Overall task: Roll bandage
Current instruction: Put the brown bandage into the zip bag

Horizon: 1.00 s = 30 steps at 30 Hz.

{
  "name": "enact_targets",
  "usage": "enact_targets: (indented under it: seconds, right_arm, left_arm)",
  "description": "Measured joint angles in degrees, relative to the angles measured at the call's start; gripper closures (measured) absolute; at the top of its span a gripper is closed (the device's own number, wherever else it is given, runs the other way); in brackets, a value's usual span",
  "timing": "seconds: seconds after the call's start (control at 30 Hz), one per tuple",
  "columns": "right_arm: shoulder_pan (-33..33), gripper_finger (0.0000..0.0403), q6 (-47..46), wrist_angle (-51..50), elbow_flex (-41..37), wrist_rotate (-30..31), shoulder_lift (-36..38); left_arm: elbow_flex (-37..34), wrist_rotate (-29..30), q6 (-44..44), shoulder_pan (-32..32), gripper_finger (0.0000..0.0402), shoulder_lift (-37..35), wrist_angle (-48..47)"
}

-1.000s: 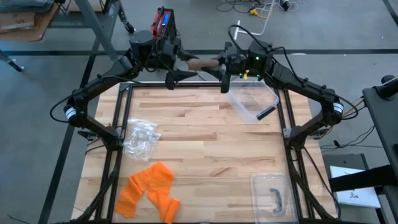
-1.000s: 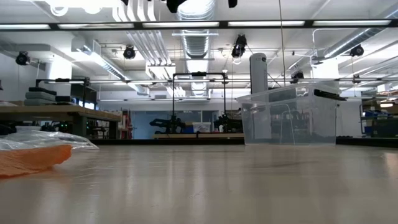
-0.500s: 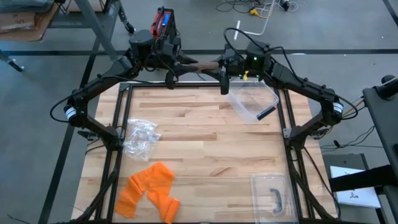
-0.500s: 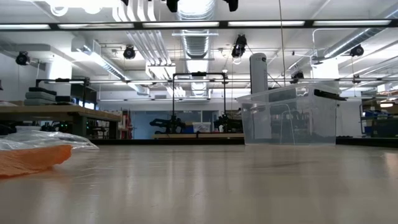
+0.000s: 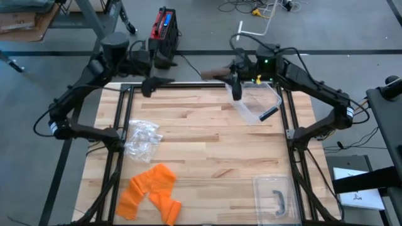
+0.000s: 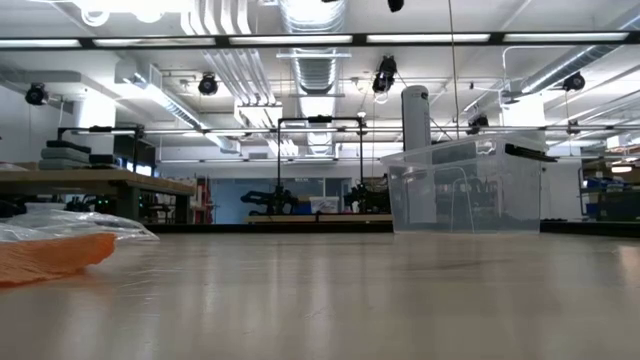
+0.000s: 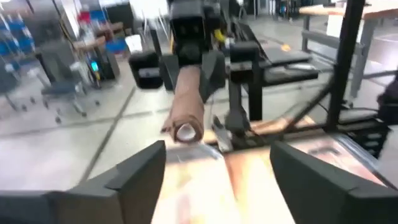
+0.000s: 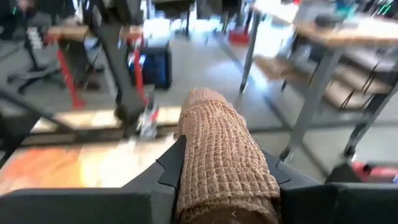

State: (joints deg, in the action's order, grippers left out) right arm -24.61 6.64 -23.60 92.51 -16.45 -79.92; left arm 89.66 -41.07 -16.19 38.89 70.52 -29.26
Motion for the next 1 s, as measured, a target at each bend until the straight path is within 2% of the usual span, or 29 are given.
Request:
enact_targets:
  seconds: [0.13,0.3,0.5,0.7,0.83,1.0]
  right_arm:
    - [1.59,0.0306,0.08,-8.81,0.00,0.08,0.88]
    - [6.25,0.0311,-1.17,-16.59,-2.89,1.67,0.73]
    - [13.62,0.0308,-4.38,-18.58,-9.12,9.84,0.79]
    - [19.33,0.0311,-7.61,-17.59,-13.34,15.70,0.68]
    - [21.91,0.0307,-9.50,-17.44,-14.62,19.80,0.68]
    - [23.93,0.0310,-10.45,-16.93,-15.73,20.15,0.68]
  left_arm:
    - [-5.85,0.08,1.09,-0.03,0.0107,-5.95,-1.30]
    - [-17.98,0.51,6.71,-0.44,0.0121,-13.80,0.22]
    - [-34.11,10.39,18.46,-1.30,0.0147,-21.82,0.25]
    - [-46.21,13.18,33.72,-3.19,0.0154,-21.50,-1.20]
    - [-51.67,17.88,36.94,-4.68,0.0153,-18.89,-5.39]
    - [-53.92,23.44,41.62,-7.80,0.0163,-15.25,-13.02]
